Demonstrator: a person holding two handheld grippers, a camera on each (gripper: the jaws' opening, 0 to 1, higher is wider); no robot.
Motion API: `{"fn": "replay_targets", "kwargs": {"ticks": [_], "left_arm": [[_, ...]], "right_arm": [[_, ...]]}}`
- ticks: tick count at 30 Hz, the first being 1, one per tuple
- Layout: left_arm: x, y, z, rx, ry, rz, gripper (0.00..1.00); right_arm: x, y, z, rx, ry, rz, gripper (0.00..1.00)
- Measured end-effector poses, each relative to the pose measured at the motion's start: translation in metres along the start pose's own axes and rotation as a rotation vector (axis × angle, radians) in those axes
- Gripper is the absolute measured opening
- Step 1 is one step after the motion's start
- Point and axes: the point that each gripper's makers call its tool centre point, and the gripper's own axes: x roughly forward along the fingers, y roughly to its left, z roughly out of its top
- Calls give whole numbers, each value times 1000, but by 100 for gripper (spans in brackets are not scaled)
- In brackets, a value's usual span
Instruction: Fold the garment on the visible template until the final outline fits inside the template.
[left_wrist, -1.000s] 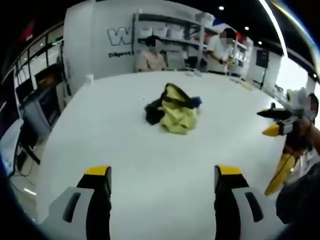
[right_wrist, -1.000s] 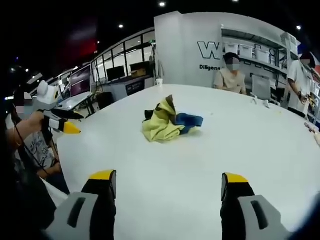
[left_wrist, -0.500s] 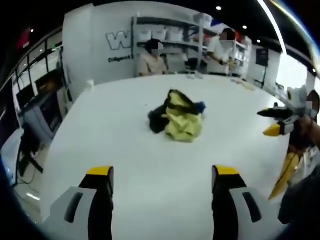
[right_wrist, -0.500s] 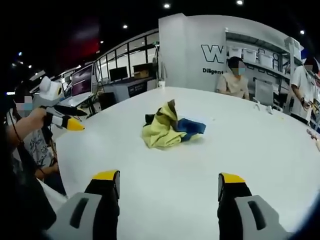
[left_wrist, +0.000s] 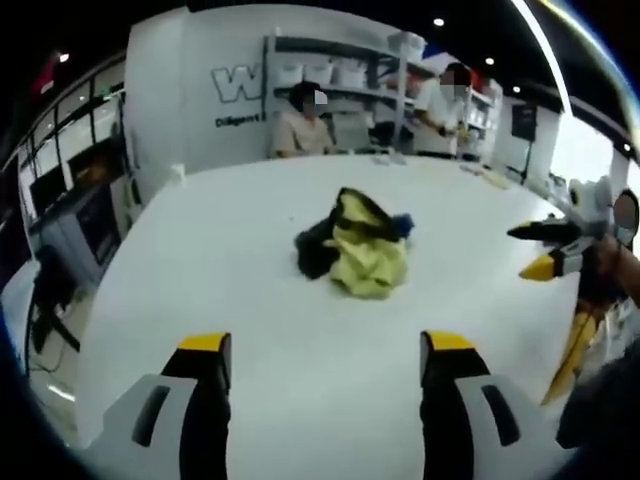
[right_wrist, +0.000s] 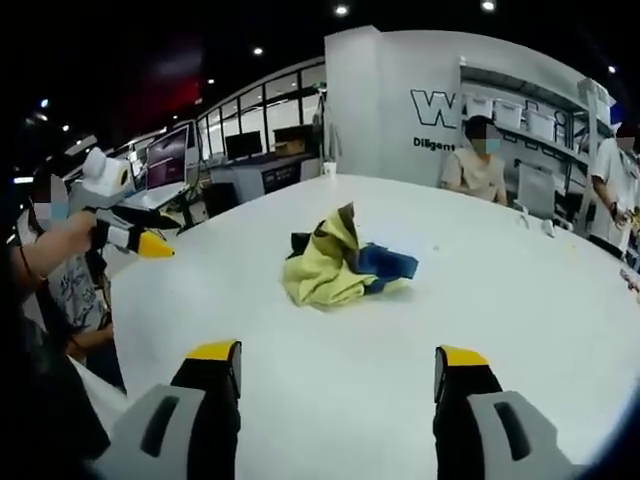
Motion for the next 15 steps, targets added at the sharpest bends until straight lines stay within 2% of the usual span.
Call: {"fn": "replay_targets", "kwargs": {"ticks": [4, 8, 15], "left_arm": [[5, 6, 8, 16, -12, 12, 67], [11, 12, 14, 14, -22, 9, 67], [17, 16, 16, 14, -20, 4, 66]], "right_arm": [[9, 2, 8, -17, 13, 23, 75], [15, 3, 16, -35, 6, 36, 74], [25, 3, 21, -47, 13, 50, 73]]}}
